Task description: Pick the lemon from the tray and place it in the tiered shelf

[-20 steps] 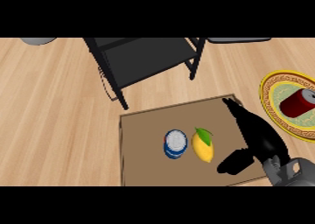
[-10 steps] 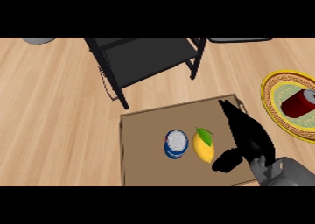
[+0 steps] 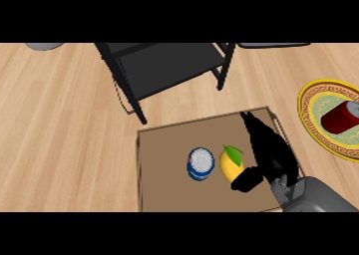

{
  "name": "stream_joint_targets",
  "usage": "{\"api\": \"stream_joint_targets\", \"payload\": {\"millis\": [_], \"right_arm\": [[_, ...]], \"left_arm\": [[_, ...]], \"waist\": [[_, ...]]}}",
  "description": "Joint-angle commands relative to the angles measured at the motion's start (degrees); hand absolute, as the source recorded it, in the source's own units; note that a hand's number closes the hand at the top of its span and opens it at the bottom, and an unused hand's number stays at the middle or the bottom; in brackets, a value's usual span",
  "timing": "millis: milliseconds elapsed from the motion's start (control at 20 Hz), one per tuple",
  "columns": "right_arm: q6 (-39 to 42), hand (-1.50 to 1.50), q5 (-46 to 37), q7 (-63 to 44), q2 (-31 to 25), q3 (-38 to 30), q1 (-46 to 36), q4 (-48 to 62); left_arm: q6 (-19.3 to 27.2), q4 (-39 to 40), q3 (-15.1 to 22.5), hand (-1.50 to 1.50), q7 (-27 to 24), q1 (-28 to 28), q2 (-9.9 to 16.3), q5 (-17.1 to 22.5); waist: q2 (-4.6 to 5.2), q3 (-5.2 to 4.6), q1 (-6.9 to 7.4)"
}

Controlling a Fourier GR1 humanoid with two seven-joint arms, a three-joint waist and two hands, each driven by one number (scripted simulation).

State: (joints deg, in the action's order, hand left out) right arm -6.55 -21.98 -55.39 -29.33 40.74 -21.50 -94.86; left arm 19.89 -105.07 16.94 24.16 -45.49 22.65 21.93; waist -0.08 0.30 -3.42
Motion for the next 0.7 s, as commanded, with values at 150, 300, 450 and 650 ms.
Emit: {"api": "stream_joint_targets", "payload": {"millis": [150, 300, 450, 650], "right_arm": [[4.0, 1.5, -0.3, 3.2, 2.4, 6.3, 0.9, 3.8], [3.7, 1.5, -0.8, 5.0, 3.5, 6.6, -0.4, 4.8], [2.5, 1.5, -0.6, 5.6, 5.6, 6.7, -0.4, 4.7], [0.9, 1.5, -2.0, 7.6, 6.8, 6.6, -1.7, 4.0]], "left_arm": [[-2.2, -3.8, -3.7, 0.0, -5.8, 17.2, 0.7, -2.6], [-1.5, -4.5, -3.5, 0.0, -5.6, 18.0, 0.9, -2.9], [-1.3, -4.2, -3.7, 0.0, -5.1, 18.5, 1.3, -2.4], [-0.7, -3.1, -3.7, 0.0, -5.8, 18.2, 1.3, -2.4]], "waist": [[0.61, -0.55, -0.16], [0.53, -0.4, -0.16], [0.31, -0.4, -0.83], [-0.08, -0.42, -0.67]]}}
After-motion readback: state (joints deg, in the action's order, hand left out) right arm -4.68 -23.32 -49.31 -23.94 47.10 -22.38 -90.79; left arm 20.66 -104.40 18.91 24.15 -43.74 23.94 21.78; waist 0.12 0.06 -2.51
